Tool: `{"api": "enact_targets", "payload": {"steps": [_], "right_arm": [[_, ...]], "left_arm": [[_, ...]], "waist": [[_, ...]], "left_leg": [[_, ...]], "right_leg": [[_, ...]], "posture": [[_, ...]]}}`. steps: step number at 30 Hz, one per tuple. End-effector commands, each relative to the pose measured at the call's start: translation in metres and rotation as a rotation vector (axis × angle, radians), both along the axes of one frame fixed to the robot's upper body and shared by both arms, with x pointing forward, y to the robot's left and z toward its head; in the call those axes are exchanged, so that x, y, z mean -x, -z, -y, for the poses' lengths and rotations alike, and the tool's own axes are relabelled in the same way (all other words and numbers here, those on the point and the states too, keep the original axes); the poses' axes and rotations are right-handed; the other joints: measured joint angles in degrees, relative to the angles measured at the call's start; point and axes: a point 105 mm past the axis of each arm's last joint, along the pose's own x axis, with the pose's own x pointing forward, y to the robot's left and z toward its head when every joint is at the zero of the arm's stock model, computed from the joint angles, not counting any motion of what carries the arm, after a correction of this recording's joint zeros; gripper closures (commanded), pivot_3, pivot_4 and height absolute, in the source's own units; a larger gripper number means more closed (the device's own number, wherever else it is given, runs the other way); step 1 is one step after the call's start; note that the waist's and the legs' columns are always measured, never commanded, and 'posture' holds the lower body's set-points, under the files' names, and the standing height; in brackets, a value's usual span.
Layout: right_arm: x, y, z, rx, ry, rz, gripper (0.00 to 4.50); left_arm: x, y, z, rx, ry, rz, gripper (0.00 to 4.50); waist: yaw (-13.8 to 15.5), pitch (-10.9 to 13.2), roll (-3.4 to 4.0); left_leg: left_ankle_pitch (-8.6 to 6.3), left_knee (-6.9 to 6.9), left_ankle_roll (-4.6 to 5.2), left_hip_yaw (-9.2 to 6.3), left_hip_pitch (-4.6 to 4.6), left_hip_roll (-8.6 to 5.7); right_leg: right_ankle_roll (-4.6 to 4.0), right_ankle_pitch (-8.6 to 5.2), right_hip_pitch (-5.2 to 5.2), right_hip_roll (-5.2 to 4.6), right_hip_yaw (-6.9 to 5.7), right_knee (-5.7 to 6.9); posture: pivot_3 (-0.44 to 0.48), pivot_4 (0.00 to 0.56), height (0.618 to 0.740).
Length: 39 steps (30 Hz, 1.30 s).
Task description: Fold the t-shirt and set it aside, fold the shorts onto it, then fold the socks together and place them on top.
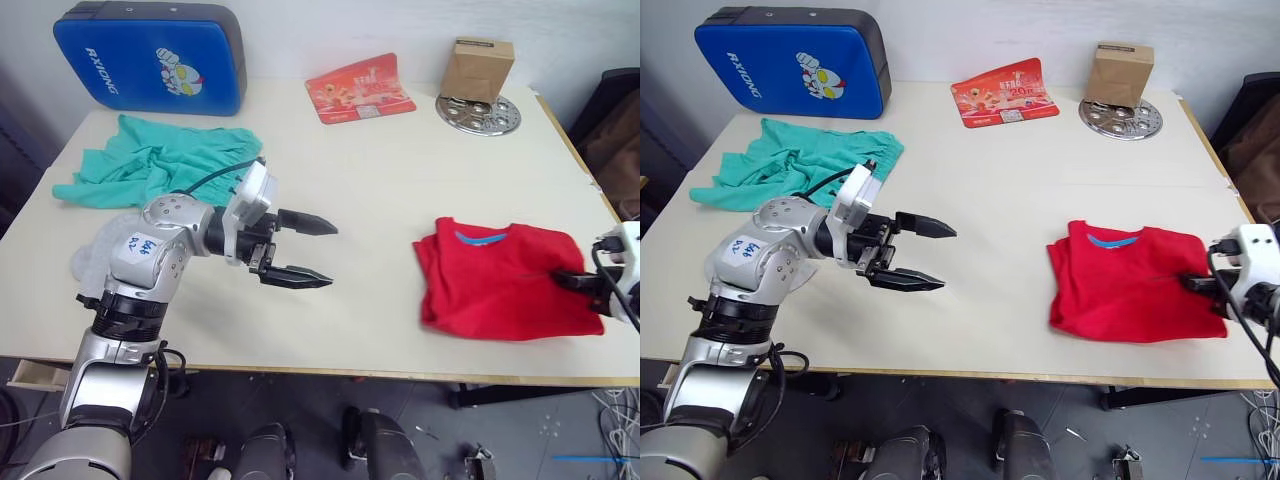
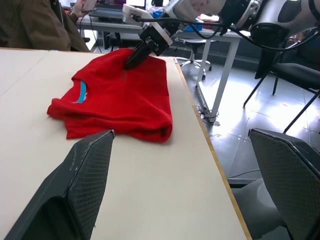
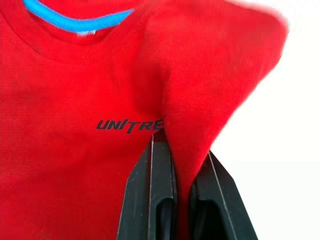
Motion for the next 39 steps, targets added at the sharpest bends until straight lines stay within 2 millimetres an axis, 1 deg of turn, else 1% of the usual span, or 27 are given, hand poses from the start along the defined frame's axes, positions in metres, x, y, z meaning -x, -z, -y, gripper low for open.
{"api": "enact_targets", "payload": {"steps": [1,4,6,9,10,11,15,16,17,18,19,20,21,23,24,25,26,27,29,30,32,33,35,37,39], "right_arm": [[-0.005,-0.015,0.015,0.137,0.009,0.072,4.48],[-0.009,-0.015,0.018,0.169,0.014,0.099,4.48],[-0.010,-0.019,0.020,0.240,0.014,0.110,4.48],[-0.009,-0.022,0.022,0.250,0.025,0.113,3.68],[-0.008,-0.023,0.023,0.247,0.031,0.117,3.29],[-0.007,-0.025,0.024,0.255,0.039,0.117,3.06],[0.001,-0.032,0.028,0.307,0.046,0.112,1.66],[0.005,-0.036,0.029,0.328,0.051,0.117,1.39],[0.008,-0.041,0.031,0.345,0.063,0.129,1.00],[0.011,-0.055,0.032,0.351,0.081,0.180,0.63],[0.013,-0.064,0.033,0.352,0.094,0.218,0.28],[0.013,-0.079,0.023,0.327,0.058,0.293,0.04],[0.014,-0.088,0.016,0.309,0.029,0.343,0.04],[0.015,-0.106,-0.012,0.236,-0.082,0.438,0.04],[0.016,-0.115,-0.043,0.171,-0.219,0.492,0.04],[0.019,-0.119,-0.079,0.096,-0.378,0.526,0.04],[0.024,-0.121,-0.106,0.045,-0.497,0.543,0.04],[0.028,-0.121,-0.122,0.014,-0.567,0.549,0.04],[0.031,-0.119,-0.146,-0.040,-0.658,0.545,0.04],[0.033,-0.117,-0.159,-0.068,-0.710,0.541,0.04],[0.036,-0.110,-0.189,-0.124,-0.841,0.524,0.04],[0.037,-0.108,-0.198,-0.145,-0.883,0.517,0.04],[0.035,-0.105,-0.209,-0.179,-0.922,0.512,0.04],[0.032,-0.103,-0.218,-0.204,-0.952,0.502,0.04],[0.030,-0.101,-0.223,-0.220,-0.980,0.492,0.04]], "left_arm": [[0.000,-0.006,0.003,0.021,0.008,0.032,0.00],[-0.001,-0.007,0.005,0.027,0.009,0.035,0.00],[-0.001,-0.008,0.005,0.031,0.009,0.038,0.00],[-0.002,-0.012,0.005,0.043,0.008,0.040,0.00],[-0.003,-0.013,0.006,0.045,0.007,0.041,0.00],[-0.003,-0.013,0.006,0.047,0.007,0.042,0.00],[-0.004,-0.014,0.007,0.049,0.008,0.044,0.00],[-0.004,-0.014,0.007,0.049,0.005,0.045,0.00],[-0.005,-0.014,0.007,0.050,0.000,0.046,0.00],[-0.007,-0.014,0.005,0.051,-0.010,0.044,0.00],[-0.008,-0.014,0.004,0.052,-0.018,0.042,0.00],[-0.009,-0.014,0.003,0.052,-0.030,0.041,0.00],[-0.010,-0.013,0.002,0.052,-0.038,0.041,0.00],[-0.011,-0.013,-0.001,0.055,-0.057,0.039,0.00],[-0.012,-0.013,-0.004,0.056,-0.076,0.039,0.00],[-0.013,-0.013,-0.009,0.057,-0.105,0.039,0.00],[-0.014,-0.012,-0.014,0.056,-0.132,0.038,0.00],[-0.015,-0.012,-0.017,0.055,-0.149,0.038,0.00],[-0.017,-0.010,-0.027,0.048,-0.207,0.041,0.00],[-0.019,-0.007,-0.035,0.041,-0.249,0.042,0.00],[-0.022,0.003,-0.062,0.018,-0.386,0.036,0.00],[-0.022,0.009,-0.076,0.002,-0.452,0.034,0.00],[-0.018,0.021,-0.102,-0.030,-0.571,0.027,0.00],[-0.012,0.035,-0.129,-0.080,-0.689,0.034,0.00],[-0.007,0.045,-0.150,-0.127,-0.777,0.047,0.00]], "waist": [[-0.30,0.00,0.00],[-0.46,0.01,0.03],[-0.48,0.01,0.03],[-0.49,0.02,0.04],[-0.50,0.02,0.04],[-0.50,0.01,0.04],[-0.43,0.02,0.05],[-0.28,0.02,0.05],[-0.23,0.02,0.06],[-0.19,0.02,0.06],[-0.17,0.02,0.07],[-0.16,0.02,0.08],[-0.10,0.03,0.10],[-0.45,0.02,0.11],[-0.65,0.02,0.11],[-0.83,0.02,0.11],[-1.04,0.02,0.11],[-1.27,0.02,0.11],[-0.93,0.03,0.11],[-0.76,0.03,0.11],[-0.67,0.03,0.11],[-0.75,0.03,0.11],[-0.86,0.03,0.11],[-0.77,0.04,0.12],[-0.52,0.04,0.12]], "left_leg": [[0.01,0.00,-0.01,-0.01,0.01,0.01],[0.02,0.00,-0.03,-0.01,0.00,0.00],[0.02,0.00,-0.03,-0.01,0.00,0.00],[0.03,0.00,-0.05,-0.02,0.00,0.01],[0.03,0.00,-0.05,-0.02,0.00,0.01],[0.03,0.00,-0.05,-0.02,0.00,0.01],[0.03,0.00,-0.05,-0.03,0.00,0.01],[0.03,0.00,-0.05,-0.04,-0.01,0.01],[0.03,0.00,-0.05,-0.05,-0.02,0.00],[0.03,0.01,-0.05,-0.04,-0.02,0.00],[0.03,0.00,-0.05,-0.04,-0.02,-0.01],[0.03,0.01,-0.05,-0.04,-0.02,-0.01],[0.03,0.01,-0.05,-0.04,-0.01,-0.01],[0.04,0.00,-0.06,-0.05,0.02,0.02],[0.04,-0.01,-0.08,-0.05,0.02,0.04],[0.05,-0.02,-0.11,-0.05,0.03,0.06],[0.06,-0.04,-0.14,-0.05,0.05,0.09],[0.06,-0.07,-0.20,-0.05,0.08,0.12],[0.07,-0.08,-0.25,-0.14,0.08,0.13],[0.07,-0.08,-0.25,-0.16,0.07,0.12],[0.06,-0.08,-0.21,-0.16,0.05,0.07],[0.05,-0.07,-0.18,-0.16,0.05,0.07],[0.01,-0.10,-0.15,-0.16,0.05,0.09],[-0.02,-0.11,-0.10,-0.15,0.01,0.08],[-0.05,-0.11,-0.06,-0.16,-0.01,0.08]], "right_leg": [[0.00,0.00,0.00,0.01,0.00,0.01],[0.00,0.00,0.00,-0.01,0.00,0.01],[0.00,0.00,0.00,-0.01,-0.01,0.01],[0.00,0.00,0.00,-0.01,-0.01,0.01],[0.00,0.00,0.00,-0.01,-0.01,0.01],[0.00,0.00,0.00,-0.01,-0.01,0.01],[0.00,0.00,0.00,-0.01,-0.01,0.01],[0.00,0.00,0.00,-0.01,-0.01,0.01],[0.00,0.00,0.00,-0.02,-0.01,0.00],[0.00,0.00,0.00,-0.02,-0.01,-0.01],[0.00,0.00,0.00,-0.03,-0.01,-0.01],[0.00,0.00,0.00,-0.03,0.00,0.00],[0.00,0.00,0.00,-0.02,0.00,0.00],[0.00,0.00,0.00,0.01,0.00,0.01],[0.00,0.00,0.00,0.02,0.00,0.01],[0.00,0.00,0.00,0.05,0.01,0.01],[-0.01,0.00,0.00,0.08,0.02,0.01],[-0.02,-0.01,0.00,0.12,0.05,0.03],[-0.06,-0.03,0.00,0.12,0.01,0.06],[-0.06,-0.03,0.00,0.11,0.01,0.05],[-0.06,-0.03,0.00,0.02,0.01,0.04],[-0.06,-0.03,0.00,0.02,0.00,0.03],[-0.08,-0.04,-0.01,0.00,-0.02,0.00],[-0.09,-0.05,-0.06,-0.05,-0.04,0.00],[-0.10,-0.05,-0.06,-0.08,-0.05,-0.03]], "posture": [[0.000,0.150,0.740],[0.000,0.150,0.740],[0.000,0.150,0.740],[0.000,0.150,0.740],[0.000,0.150,0.740],[0.000,0.150,0.740],[0.000,0.150,0.740],[0.000,0.150,0.740],[0.000,0.150,0.740],[0.000,0.150,0.740],[0.000,0.150,0.740],[0.000,0.150,0.740],[0.000,0.150,0.740],[0.000,0.150,0.740],[0.000,0.150,0.740],[0.000,0.150,0.740],[0.000,0.150,0.740],[0.000,0.150,0.740],[0.000,0.150,0.740],[0.000,0.150,0.740],[0.000,0.150,0.740],[0.000,0.150,0.740],[0.000,0.150,0.740],[0.000,0.150,0.740],[0.000,0.150,0.740]]}}
